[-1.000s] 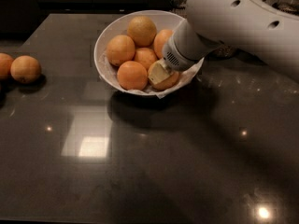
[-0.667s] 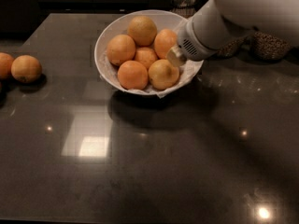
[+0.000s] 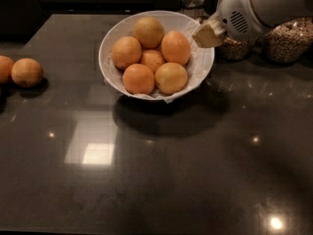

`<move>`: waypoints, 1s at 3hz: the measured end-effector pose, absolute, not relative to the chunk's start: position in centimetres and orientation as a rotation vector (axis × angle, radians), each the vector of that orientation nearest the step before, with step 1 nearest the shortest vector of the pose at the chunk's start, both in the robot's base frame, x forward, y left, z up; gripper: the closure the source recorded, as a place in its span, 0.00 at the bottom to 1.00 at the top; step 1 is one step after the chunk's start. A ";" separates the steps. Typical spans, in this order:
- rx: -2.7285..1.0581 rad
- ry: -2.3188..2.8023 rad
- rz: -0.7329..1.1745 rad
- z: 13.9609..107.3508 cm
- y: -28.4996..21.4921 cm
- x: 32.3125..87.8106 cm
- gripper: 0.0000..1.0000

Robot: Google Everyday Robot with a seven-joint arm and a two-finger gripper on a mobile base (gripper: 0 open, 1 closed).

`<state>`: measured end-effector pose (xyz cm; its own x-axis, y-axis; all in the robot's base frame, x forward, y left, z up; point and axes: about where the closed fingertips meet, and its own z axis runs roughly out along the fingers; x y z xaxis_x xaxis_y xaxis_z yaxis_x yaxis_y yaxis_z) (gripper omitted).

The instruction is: Pick orange from white bowl

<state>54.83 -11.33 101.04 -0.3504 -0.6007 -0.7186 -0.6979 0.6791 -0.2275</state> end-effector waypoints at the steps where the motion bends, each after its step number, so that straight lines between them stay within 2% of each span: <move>1: -0.995 2.068 0.146 101.0 -11.4 54.8 0.58; 3: -0.995 2.068 0.146 101.0 -11.4 54.8 0.12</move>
Offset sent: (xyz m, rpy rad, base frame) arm 0.0002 -0.0004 -0.0006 -0.0021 0.0014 -0.0041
